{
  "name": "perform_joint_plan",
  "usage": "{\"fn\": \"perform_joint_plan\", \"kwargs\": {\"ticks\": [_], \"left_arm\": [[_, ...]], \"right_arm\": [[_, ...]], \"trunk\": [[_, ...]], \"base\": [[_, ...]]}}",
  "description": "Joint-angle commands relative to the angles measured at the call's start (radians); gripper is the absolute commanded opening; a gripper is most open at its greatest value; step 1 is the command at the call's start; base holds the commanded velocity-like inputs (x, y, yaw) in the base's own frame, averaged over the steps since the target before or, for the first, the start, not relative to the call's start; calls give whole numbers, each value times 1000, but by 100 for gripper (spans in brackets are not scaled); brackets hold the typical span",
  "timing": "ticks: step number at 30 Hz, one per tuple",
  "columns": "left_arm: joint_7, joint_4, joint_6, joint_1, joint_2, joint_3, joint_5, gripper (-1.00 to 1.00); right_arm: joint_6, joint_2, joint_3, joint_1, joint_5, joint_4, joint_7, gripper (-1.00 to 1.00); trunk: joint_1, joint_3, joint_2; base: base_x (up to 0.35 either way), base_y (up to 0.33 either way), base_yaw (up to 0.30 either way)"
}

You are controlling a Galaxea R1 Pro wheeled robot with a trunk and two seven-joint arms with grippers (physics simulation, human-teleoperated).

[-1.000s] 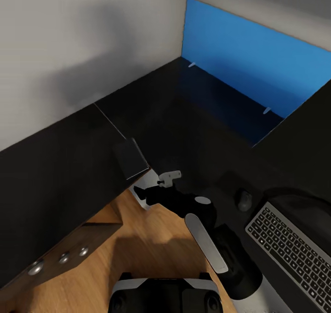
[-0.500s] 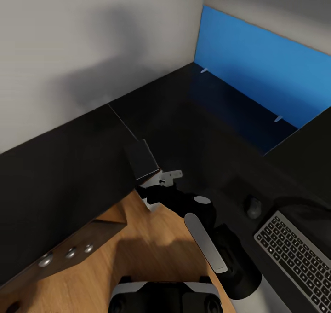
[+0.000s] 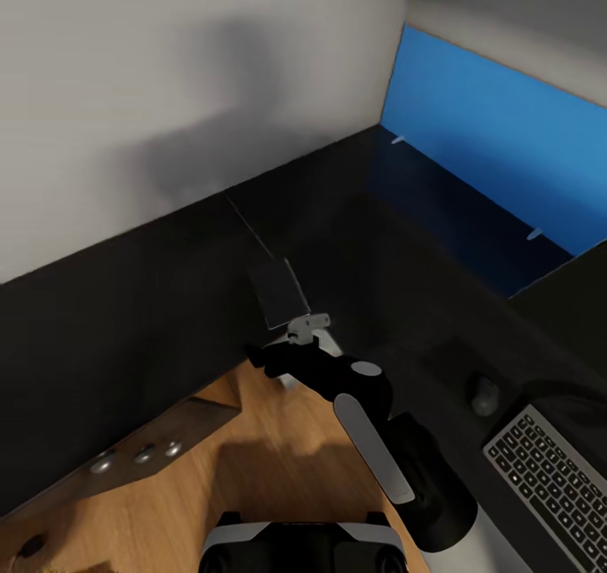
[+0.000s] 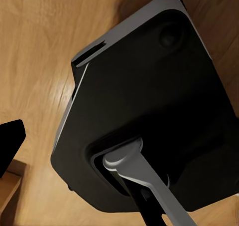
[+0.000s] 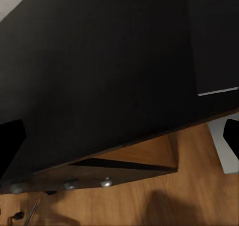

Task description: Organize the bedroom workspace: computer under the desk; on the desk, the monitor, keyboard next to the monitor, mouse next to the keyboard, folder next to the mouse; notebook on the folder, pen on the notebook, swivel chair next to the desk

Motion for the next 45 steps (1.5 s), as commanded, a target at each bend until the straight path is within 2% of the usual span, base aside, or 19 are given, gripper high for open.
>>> {"fn": "perform_joint_plan", "kwargs": {"ticks": [1, 45], "left_arm": [[-2, -2, 7, 0, -1, 3, 4, 100], [-9, 17, 12, -3, 2, 9, 10, 100]], "right_arm": [[2, 0, 3, -1, -10, -1, -10, 100], [-10, -1, 35, 0, -11, -1, 2, 100]], "trunk": [[1, 0, -2], [1, 62, -2]], "base": [[0, 0, 152], [0, 0, 136]]}}
